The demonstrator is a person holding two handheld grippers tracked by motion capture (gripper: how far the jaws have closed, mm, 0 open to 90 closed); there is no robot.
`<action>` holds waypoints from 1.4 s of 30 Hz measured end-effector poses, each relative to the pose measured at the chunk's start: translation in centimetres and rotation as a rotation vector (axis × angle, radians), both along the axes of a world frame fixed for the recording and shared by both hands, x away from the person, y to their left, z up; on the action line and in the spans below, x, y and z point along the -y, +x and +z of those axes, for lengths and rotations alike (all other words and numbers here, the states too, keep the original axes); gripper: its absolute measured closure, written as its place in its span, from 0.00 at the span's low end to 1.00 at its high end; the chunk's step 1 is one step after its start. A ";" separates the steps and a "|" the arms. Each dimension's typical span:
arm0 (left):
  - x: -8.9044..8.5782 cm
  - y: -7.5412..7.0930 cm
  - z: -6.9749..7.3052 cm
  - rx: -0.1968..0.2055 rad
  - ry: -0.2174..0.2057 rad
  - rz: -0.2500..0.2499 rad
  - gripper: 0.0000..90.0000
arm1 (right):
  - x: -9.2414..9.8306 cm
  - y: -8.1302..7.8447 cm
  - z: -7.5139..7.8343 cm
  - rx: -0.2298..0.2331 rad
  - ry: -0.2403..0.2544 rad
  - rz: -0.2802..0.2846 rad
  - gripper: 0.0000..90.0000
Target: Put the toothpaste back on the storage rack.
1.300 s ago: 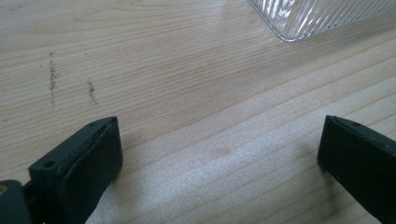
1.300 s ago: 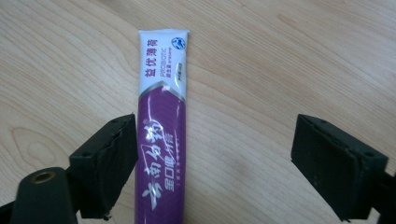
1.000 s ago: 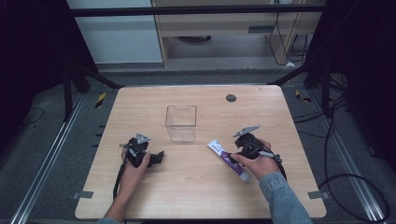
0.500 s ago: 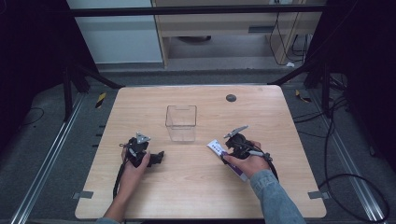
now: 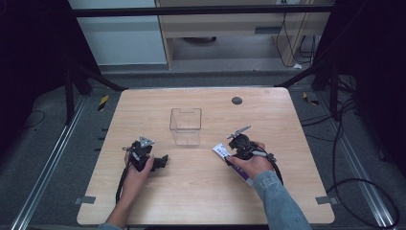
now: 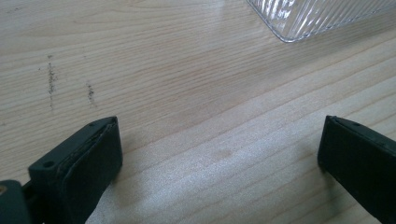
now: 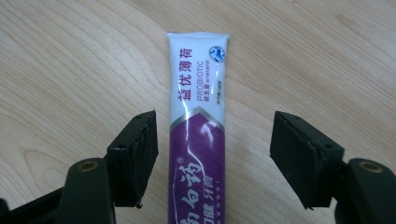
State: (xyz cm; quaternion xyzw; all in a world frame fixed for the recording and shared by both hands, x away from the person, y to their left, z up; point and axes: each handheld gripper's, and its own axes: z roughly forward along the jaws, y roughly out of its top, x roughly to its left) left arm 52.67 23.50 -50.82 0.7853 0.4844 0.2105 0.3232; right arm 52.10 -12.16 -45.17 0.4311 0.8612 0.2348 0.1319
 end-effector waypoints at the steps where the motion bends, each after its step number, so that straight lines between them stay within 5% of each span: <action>1: 0.0 0.0 0.0 0.000 0.000 0.000 0.00 | -0.1 0.0 0.0 -0.002 0.000 0.002 0.38; 20: 0.0 0.0 0.0 -0.001 0.000 0.000 0.00 | -1.3 0.9 -1.0 -0.052 -0.010 0.018 0.50; 42: 0.0 0.0 0.0 0.000 0.000 -0.001 0.00 | -1.5 1.4 -1.9 -0.101 -0.007 0.009 0.53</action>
